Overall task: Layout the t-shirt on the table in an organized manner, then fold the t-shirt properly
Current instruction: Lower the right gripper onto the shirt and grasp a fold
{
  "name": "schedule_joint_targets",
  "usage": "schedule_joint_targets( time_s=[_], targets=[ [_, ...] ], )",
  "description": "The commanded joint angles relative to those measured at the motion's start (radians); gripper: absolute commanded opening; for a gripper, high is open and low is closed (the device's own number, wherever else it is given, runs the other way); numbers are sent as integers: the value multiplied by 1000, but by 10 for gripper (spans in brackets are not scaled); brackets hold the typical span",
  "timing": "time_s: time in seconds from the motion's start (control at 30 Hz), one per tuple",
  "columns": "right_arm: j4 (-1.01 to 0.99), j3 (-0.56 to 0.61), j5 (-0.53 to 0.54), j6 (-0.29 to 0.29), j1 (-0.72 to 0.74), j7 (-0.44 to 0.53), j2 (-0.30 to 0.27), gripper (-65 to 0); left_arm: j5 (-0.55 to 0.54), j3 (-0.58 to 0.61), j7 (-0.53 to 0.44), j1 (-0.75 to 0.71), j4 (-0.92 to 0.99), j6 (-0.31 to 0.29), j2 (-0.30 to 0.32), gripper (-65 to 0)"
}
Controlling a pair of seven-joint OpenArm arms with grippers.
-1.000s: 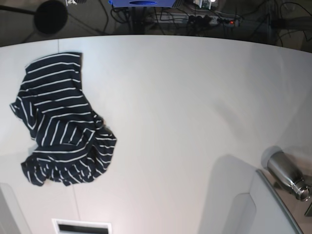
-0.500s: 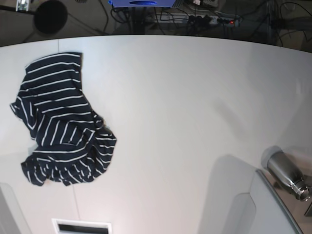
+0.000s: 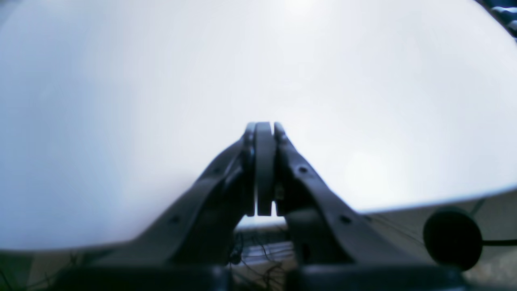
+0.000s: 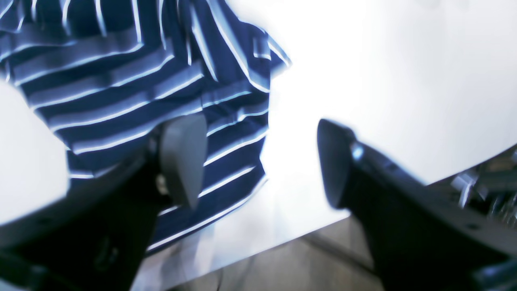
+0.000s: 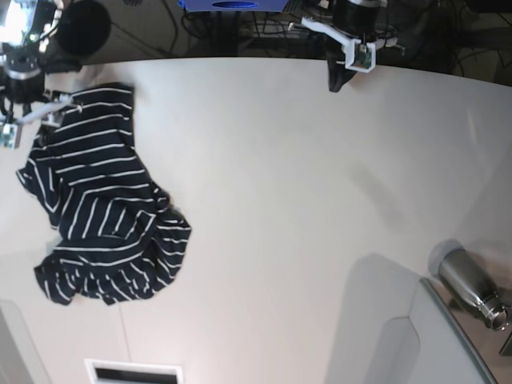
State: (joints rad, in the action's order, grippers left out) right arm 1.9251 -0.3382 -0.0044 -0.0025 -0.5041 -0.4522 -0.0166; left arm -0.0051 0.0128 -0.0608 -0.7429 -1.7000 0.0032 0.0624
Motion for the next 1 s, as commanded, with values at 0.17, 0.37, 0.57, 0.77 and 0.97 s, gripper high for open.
schedule_joint_targets(
  time_s=[0.17,0.37,0.57,0.77,0.97],
  targets=[
    [9,314,-95,-3,120,-167,-138,-233,-2,-1,63,55,-18,2,-32,-650],
    [-155,500,-144,-9,239,-191,-110,-233,-2,-1,62,67,-16,2,-39,-650],
    [-384,506,-300,-9,378,-190,5,-234,-2,-3,66,93,-31,2,-3,-650],
    [-536,506,-323,-9,493,-190,82,-366,-2,-10,68,93,-50,2,43,-650],
    [-600,502,-323,-9,569,-190,100,-378,-2,-14,68,93,-50,2,55,-630]
  ],
)
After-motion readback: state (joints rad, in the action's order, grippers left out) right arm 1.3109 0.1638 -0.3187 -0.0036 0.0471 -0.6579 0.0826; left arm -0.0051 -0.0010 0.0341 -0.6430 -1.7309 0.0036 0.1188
